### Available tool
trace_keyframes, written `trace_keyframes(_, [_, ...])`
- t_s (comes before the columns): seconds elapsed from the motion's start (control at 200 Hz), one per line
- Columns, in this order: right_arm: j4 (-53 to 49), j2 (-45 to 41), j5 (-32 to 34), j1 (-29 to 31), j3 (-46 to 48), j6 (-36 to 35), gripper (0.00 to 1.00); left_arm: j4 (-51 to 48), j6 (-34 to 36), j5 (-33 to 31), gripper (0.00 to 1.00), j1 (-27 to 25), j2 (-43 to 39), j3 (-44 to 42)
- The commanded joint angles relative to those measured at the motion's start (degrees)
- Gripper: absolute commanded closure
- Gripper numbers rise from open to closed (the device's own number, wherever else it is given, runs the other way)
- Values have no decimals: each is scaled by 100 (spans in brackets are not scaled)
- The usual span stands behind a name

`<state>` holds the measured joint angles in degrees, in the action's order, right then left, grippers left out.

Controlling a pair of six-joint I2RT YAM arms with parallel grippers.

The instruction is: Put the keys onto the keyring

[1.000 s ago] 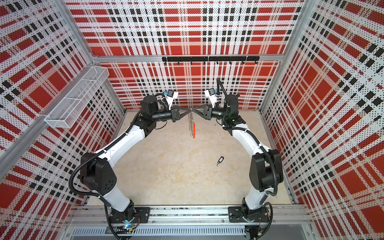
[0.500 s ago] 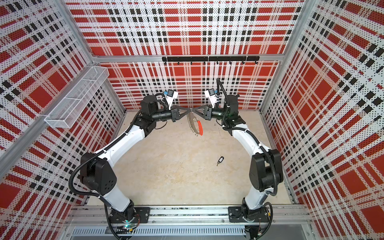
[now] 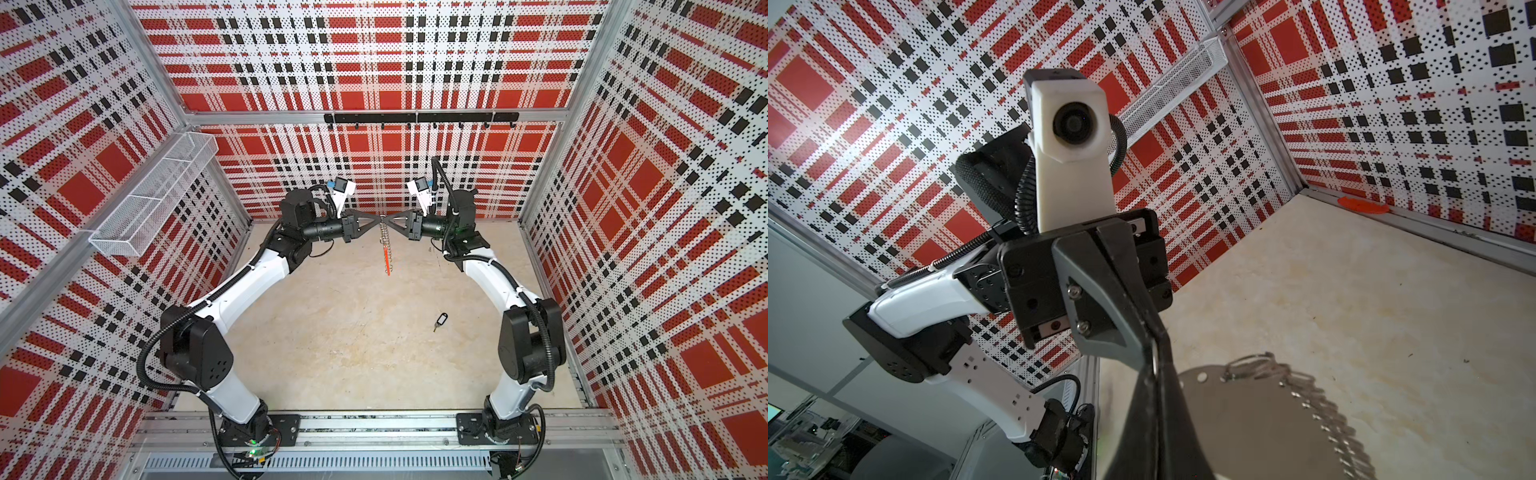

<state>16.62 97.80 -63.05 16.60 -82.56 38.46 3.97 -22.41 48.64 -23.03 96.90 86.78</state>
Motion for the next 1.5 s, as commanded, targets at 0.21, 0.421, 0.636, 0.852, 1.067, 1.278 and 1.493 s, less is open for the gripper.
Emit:
trace_keyframes(0.21, [938,-147,390,102,149,221,100,970,-682,-614,63,219,-425,-334])
trace_keyframes(0.421, [4337,-367,1716,356,1369,1302,100,4532,-2997,-1357,76,755,-1073,-2562])
trace_keyframes(0.636, [5742,-16,1972,541,1348,2214,100,4780,-3032,-1110,61,491,-887,-2542])
trace_keyframes(0.852, [6212,178,2128,694,1299,2554,100,5044,-3086,-984,49,237,-726,-2347])
trace_keyframes(1.067, [6314,255,2226,803,1209,2686,100,5369,-3216,-877,44,62,-563,-2124])
trace_keyframes(1.278, [6255,233,2226,833,1203,2697,100,5494,-3291,-802,52,17,-454,-2061])
trace_keyframes(1.493, [6195,257,2219,835,1200,2660,100,5516,-3304,-785,53,-35,-359,-1949])
